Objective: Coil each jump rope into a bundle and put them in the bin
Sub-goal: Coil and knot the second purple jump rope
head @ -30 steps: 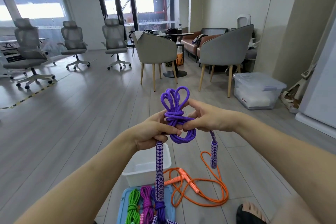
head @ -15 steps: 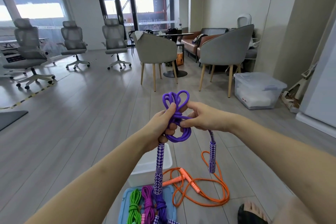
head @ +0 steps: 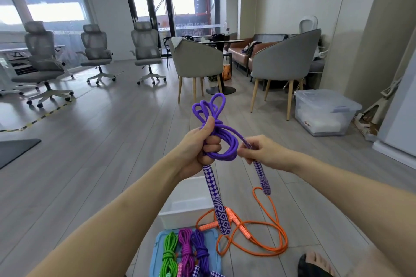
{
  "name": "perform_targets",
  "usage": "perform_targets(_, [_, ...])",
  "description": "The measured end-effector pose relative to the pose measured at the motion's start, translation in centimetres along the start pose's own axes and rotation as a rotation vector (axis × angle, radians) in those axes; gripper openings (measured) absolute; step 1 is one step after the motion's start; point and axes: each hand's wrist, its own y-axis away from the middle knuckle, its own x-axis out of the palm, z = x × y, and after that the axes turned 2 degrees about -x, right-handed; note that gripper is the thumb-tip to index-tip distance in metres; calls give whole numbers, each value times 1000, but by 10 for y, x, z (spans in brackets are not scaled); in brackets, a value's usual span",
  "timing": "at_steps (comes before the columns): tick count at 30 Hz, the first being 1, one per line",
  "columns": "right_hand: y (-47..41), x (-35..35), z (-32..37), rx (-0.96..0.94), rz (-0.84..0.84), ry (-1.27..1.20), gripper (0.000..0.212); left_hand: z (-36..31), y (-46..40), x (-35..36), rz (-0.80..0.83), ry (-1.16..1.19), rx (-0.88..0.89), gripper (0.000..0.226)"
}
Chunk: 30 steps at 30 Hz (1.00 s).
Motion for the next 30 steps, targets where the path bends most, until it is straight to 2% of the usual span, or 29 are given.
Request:
perform_targets(3, [0,17,-17,31,93,54,2,-5,0,1,-36,56,54,36])
perform_targets(7, [1,34,-29,115,151,123,14,-4,0,-2,-94,47,61,36])
perform_targets(9, [-2,38,-28,183,45,59,15,-1,-1,-4,-114,45,55,35])
perform_targets(13, [-12,32,-6,261,-400,-344,17,4,-4,-5,-131,7,54,39])
perform_targets(16, [-16,23,17,303,-589,-601,26,9,-4,-2,-142,-45,57,39])
perform_targets(19, [-18,19,26,340,-676,-791,37,12,-5,-1,-153,-75,48,37])
perform_targets(23, [-17,14,33,390,-767,-848,41,12,-6,1,-166,-90,27,39])
perform_targets(30, [-15,5,41,420,-765,-910,32,6,-8,1,-140,-106,32,41])
